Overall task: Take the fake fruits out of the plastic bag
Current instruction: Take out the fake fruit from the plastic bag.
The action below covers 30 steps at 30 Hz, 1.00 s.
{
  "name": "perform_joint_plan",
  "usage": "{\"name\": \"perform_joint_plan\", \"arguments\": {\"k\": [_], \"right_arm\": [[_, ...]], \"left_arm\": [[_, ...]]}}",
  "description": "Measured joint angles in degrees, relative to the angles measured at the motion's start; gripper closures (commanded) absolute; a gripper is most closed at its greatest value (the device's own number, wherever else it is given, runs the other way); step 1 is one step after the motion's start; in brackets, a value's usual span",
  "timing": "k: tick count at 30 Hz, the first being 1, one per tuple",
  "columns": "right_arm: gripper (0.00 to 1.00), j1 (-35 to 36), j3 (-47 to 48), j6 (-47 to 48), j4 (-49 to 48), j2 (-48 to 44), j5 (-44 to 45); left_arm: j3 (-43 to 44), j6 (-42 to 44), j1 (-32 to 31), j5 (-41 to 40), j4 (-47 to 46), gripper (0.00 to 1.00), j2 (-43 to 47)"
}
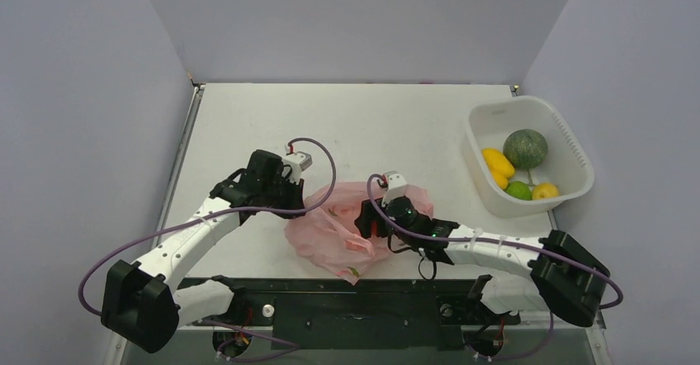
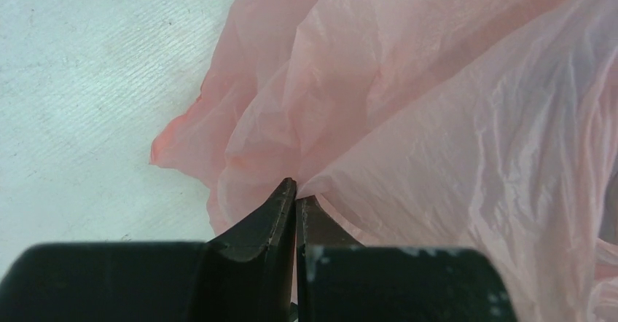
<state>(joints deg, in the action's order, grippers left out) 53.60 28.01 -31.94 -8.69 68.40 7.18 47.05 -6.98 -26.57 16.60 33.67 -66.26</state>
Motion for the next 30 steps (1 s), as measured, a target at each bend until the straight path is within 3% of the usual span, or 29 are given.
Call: {"name": "perform_joint_plan", "arguments": {"k": [6, 11, 17, 24, 30], "right_arm": [[0.22, 2.12, 4.13, 0.46, 0.70, 12.33, 3.76], [0.15, 6.71, 7.02, 1.25, 3.80, 14.78, 9.07], [0.13, 10.67, 9.81, 1.09, 9.16, 13.11, 13.40], [0.13, 11.93, 9.90, -0.46, 13.57, 4.20, 14.71], [0.21, 12.87, 9.92, -1.57, 13.53, 2.91, 14.53]], "left_arm": [[0.00, 0.17, -0.17, 3.02, -0.04, 1.00, -0.20], [-0.02, 0.20, -0.76, 4.76, -0.07, 1.00, -0.33], [-0.02, 0.22, -0.79, 5.35, -0.04, 1.00, -0.85], [-0.09, 0.22, -0.79, 5.97, -0.07, 1.00, -0.48], [-0.09, 0.22, -0.79, 6.16, -0.07, 1.00, -0.33]]}}
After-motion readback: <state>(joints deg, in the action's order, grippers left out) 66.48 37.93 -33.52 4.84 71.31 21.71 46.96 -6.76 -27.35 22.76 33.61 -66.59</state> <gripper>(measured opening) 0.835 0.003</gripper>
